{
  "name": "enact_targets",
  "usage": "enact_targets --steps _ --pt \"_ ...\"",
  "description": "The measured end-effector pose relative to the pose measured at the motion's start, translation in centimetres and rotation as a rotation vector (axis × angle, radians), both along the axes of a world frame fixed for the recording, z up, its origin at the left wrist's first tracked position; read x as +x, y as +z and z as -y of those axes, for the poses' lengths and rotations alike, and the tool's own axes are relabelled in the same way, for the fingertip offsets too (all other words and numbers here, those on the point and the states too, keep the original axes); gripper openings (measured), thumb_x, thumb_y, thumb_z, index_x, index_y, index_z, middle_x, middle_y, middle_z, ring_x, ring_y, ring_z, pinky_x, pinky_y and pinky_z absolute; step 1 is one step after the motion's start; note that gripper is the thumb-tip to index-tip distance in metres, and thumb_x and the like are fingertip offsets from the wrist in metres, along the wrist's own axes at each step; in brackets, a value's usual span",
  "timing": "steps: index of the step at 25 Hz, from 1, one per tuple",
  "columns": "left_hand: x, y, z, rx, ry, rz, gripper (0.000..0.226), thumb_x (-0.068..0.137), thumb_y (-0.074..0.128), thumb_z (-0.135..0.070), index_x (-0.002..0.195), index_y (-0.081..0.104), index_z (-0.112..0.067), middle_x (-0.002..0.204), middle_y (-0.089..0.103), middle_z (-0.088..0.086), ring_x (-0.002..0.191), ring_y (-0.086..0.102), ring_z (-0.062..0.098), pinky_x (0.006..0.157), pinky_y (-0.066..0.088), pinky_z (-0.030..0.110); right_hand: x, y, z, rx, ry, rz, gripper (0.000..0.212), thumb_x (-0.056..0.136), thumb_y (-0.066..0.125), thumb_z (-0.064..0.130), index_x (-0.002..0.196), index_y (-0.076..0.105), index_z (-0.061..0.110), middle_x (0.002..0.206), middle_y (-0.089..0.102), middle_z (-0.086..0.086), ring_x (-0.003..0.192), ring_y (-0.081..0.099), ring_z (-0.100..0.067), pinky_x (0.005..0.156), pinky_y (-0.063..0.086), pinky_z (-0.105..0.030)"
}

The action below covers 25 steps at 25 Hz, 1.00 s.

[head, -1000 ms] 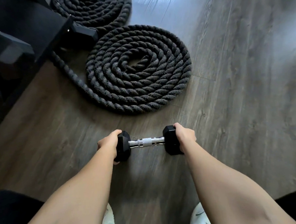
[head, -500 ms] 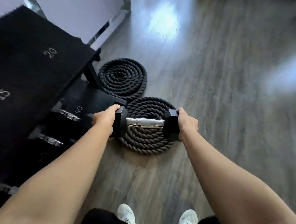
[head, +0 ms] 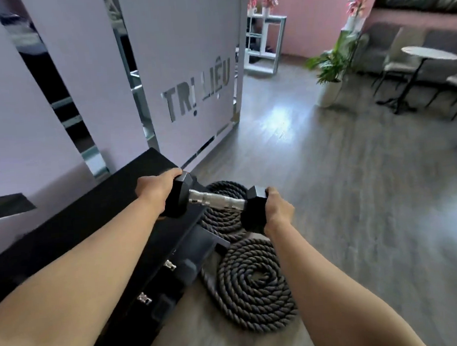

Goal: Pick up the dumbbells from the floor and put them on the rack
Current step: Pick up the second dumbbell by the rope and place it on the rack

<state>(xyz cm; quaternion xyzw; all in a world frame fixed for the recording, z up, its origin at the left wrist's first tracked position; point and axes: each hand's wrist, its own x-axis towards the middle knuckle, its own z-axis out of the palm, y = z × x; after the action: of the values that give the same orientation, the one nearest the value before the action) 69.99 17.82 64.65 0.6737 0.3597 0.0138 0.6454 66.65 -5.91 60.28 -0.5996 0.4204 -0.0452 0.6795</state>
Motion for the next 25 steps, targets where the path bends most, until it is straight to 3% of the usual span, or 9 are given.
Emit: enact_targets --steps 4,6,8,10,13,17,21,23,25 --pt "1.9 -0.3 -7.3 0.079 0.057 -0.016 0.063 0.054 0.085 -0.048 0.099 0.062 -0.012 0.094 0.063 0.007 0.073 0.058 0.022 0.053 0.043 0.031 2.9 -1.8 -7.6 0.138 0.109 -0.028 0.060 0.076 0.067 0.048 0.119 0.065 0.006 0.122 0.066 -0.016 0.107 0.064 -0.036 0.094 0.055 -0.050" --pt "3.9 -2.1 -11.9 0.132 0.074 -0.083 0.075 0.052 0.084 -0.051 0.111 0.061 -0.012 0.108 0.063 0.009 0.086 0.061 0.028 0.065 0.051 0.038 4.8 -3.9 -12.1 0.146 0.095 -0.078 0.063 0.077 0.068 0.049 0.123 0.064 0.005 0.128 0.062 -0.016 0.112 0.060 -0.035 0.097 0.053 -0.047" --pt "5.8 -4.7 -16.8 0.153 0.063 -0.169 0.079 0.050 0.084 -0.052 0.114 0.059 -0.012 0.113 0.061 0.010 0.093 0.059 0.032 0.072 0.051 0.045 6.2 -6.4 -17.0 0.149 0.086 -0.149 0.052 0.077 0.067 0.049 0.106 0.067 0.006 0.120 0.063 -0.015 0.110 0.059 -0.035 0.097 0.052 -0.046" --pt "7.3 -7.3 -21.4 0.165 0.066 -0.235 0.078 0.050 0.084 -0.052 0.112 0.059 -0.013 0.110 0.061 0.011 0.091 0.059 0.033 0.068 0.051 0.047 7.6 -8.8 -21.7 0.196 0.092 -0.209 0.039 0.076 0.067 0.048 0.081 0.061 0.010 0.099 0.063 -0.008 0.104 0.059 -0.035 0.094 0.053 -0.045" --pt "8.8 -10.5 -26.6 0.231 0.076 -0.310 0.072 0.053 0.084 -0.051 0.106 0.058 -0.011 0.101 0.061 0.010 0.080 0.058 0.031 0.059 0.048 0.042 8.9 -12.9 -27.3 0.272 0.072 -0.342 0.033 0.073 0.069 0.045 0.069 0.054 0.016 0.084 0.056 -0.003 0.098 0.061 -0.032 0.088 0.055 -0.045" --pt "9.5 -14.4 -31.3 0.313 0.074 -0.419 0.068 0.057 0.084 -0.052 0.104 0.055 -0.013 0.083 0.051 0.004 0.065 0.047 0.024 0.047 0.038 0.034 9.3 -17.3 -32.6 0.294 0.092 -0.473 0.033 0.070 0.067 0.047 0.072 0.056 0.016 0.092 0.060 -0.007 0.095 0.061 -0.034 0.091 0.054 -0.050" --pt "9.9 -18.0 -33.6 0.327 0.051 -0.460 0.068 0.059 0.083 -0.051 0.110 0.061 -0.011 0.103 0.060 0.007 0.072 0.053 0.025 0.058 0.045 0.035 9.9 -20.8 -34.8 0.280 0.128 -0.549 0.032 0.071 0.066 0.049 0.074 0.059 0.018 0.098 0.063 -0.008 0.099 0.062 -0.034 0.092 0.055 -0.049" --pt "10.5 -19.5 -34.0 0.320 0.054 -0.483 0.071 0.062 0.083 -0.050 0.117 0.061 -0.011 0.103 0.057 0.007 0.080 0.053 0.027 0.064 0.046 0.038 10.6 -22.1 -35.1 0.247 0.153 -0.554 0.034 0.071 0.065 0.050 0.077 0.064 0.017 0.092 0.062 -0.006 0.097 0.061 -0.033 0.091 0.055 -0.048" --pt "11.3 -20.6 -34.1 0.336 0.039 -0.502 0.061 0.064 0.081 -0.050 0.109 0.063 -0.013 0.102 0.059 0.007 0.083 0.055 0.027 0.067 0.049 0.038 11.4 -23.4 -35.3 0.207 0.159 -0.588 0.038 0.071 0.063 0.052 0.081 0.067 0.016 0.094 0.064 -0.006 0.100 0.060 -0.032 0.093 0.054 -0.047"
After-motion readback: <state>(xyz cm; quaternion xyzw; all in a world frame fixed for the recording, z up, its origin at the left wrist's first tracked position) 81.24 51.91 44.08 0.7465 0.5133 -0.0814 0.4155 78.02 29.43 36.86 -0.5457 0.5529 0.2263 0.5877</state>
